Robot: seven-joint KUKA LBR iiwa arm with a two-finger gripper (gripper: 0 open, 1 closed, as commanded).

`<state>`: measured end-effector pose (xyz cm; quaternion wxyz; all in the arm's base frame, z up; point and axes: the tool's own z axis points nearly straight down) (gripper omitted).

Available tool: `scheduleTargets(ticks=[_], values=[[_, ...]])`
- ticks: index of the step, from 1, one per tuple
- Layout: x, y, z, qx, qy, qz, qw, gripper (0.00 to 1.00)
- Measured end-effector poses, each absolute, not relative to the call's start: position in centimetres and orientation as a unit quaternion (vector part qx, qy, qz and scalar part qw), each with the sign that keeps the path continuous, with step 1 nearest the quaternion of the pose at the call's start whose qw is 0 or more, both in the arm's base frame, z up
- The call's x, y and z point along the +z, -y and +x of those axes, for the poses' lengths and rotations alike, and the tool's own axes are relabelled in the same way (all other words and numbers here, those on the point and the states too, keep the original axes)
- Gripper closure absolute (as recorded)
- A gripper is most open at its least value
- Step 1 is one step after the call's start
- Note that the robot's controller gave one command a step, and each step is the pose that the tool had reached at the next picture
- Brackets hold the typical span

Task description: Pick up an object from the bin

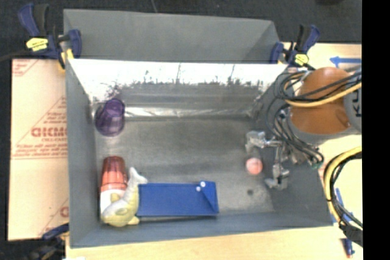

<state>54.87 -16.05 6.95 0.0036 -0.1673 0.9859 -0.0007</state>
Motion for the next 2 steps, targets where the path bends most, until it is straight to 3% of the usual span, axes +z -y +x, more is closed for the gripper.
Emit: scheduleTargets(ticks=[1, 2], values=[[7.2, 15.04, 58.08, -0.002, -0.936, -0.351, 0.007, 1.0], [7.23, 15.04, 58.07, -0.002, -0.936, -0.351, 0.007, 1.0]])
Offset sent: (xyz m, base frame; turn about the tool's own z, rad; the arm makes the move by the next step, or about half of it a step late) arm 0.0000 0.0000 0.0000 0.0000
